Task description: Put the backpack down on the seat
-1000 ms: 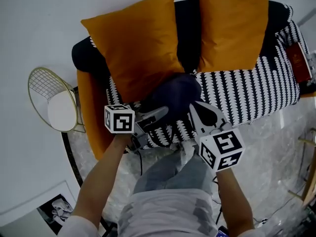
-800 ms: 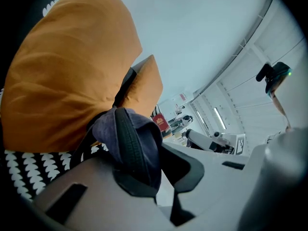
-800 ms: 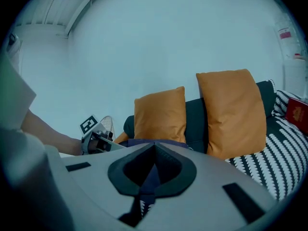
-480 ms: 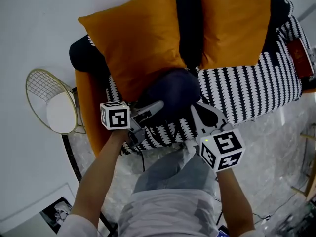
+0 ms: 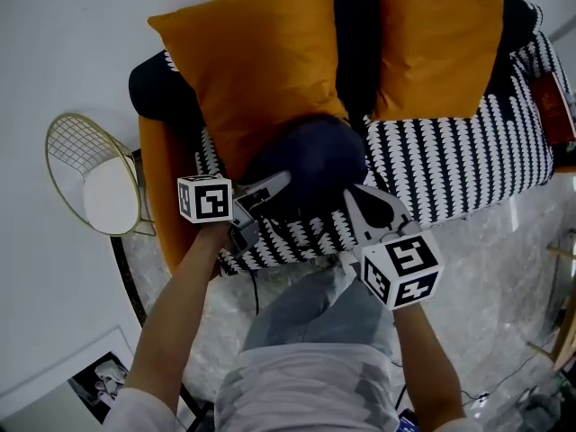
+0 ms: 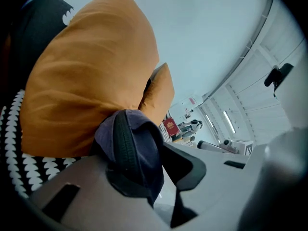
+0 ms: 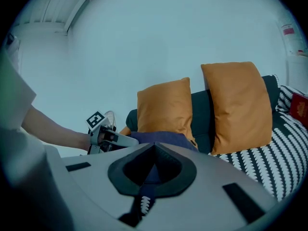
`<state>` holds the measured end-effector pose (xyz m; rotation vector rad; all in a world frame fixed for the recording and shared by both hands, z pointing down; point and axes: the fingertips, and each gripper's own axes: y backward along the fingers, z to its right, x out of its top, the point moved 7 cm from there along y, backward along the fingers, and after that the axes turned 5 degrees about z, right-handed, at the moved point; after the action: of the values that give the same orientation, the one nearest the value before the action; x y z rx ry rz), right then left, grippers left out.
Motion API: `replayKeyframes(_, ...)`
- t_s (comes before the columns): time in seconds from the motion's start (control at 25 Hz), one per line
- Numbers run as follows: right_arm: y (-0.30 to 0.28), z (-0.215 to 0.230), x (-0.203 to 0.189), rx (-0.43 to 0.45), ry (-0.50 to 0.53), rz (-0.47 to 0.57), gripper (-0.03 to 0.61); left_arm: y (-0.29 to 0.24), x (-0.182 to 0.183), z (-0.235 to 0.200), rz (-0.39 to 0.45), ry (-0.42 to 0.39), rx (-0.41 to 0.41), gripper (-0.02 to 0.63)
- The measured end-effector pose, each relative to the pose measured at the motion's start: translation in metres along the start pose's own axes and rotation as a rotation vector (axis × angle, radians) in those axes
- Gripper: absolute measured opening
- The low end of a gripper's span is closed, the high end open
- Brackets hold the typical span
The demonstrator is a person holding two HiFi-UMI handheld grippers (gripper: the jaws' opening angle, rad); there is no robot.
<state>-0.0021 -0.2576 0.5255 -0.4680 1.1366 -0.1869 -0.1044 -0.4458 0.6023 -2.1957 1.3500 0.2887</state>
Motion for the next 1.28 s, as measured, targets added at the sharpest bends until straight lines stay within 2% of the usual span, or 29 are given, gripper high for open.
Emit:
replayKeyframes(0.2, -0.003, -0.004, -0.004, 0.022, 0.006, -0.017, 0.002, 0.009, -0.002, -0.011, 0.006, -0.025, 0.077, 0.097)
replayKeyframes(0.4, -0.009, -0.012, -0.004, 0.045, 0.013, -0.024, 0.002, 0.024, 0.0, -0.025, 0.007, -0.073, 0.22, 0.209)
replayKeyframes(0.6, -0.009, -0.018, -0.004, 0.063, 0.02, -0.029, 0.002, 0.037, -0.002, -0.029, 0.03, -0.087, 0.318, 0.262)
replayKeyframes(0.8, -0.007, -0.023, 0.0, 0.077, 0.028, -0.031, 0.002, 0.048, -0.004, -0.028, 0.056, -0.093, 0.387, 0.278)
replayKeyframes(1.0, -0.006, -0.03, 0.003, 0.103, 0.041, -0.031, 0.002, 0.066, -0.002, -0.028, 0.138, -0.051, 0.438, 0.278)
replayKeyframes(1.28, -0.001, -0.043, 0.011, 0.139, 0.055, -0.029, 0.002, 0.088, -0.001, -0.011, 0.185, -0.044, 0.447, 0.278)
